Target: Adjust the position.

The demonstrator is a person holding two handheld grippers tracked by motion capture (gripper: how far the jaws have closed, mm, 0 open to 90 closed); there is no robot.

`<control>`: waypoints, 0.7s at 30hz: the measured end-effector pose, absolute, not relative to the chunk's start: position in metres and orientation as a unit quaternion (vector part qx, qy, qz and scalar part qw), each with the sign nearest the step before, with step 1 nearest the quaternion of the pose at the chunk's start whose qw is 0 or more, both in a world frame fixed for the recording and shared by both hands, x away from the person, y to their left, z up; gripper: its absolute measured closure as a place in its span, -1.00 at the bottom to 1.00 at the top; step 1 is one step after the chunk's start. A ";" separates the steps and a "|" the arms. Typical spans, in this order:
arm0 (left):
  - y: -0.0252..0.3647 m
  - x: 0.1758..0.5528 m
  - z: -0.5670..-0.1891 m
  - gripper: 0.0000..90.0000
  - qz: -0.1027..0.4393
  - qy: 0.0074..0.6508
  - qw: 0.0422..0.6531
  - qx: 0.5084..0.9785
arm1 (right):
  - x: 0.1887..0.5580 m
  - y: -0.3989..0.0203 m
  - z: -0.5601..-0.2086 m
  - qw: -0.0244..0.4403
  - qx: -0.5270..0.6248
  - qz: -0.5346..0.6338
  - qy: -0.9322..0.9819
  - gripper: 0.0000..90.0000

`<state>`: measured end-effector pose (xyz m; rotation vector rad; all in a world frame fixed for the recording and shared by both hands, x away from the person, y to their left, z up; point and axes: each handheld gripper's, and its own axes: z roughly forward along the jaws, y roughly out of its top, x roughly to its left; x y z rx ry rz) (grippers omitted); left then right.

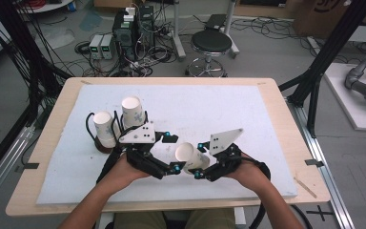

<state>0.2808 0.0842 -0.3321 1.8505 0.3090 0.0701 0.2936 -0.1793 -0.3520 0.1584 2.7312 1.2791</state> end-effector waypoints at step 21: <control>0.080 0.280 -0.336 -0.65 0.018 0.113 0.552 0.826 | 0.292 -0.153 -0.325 0.080 -0.006 0.273 0.959 -0.19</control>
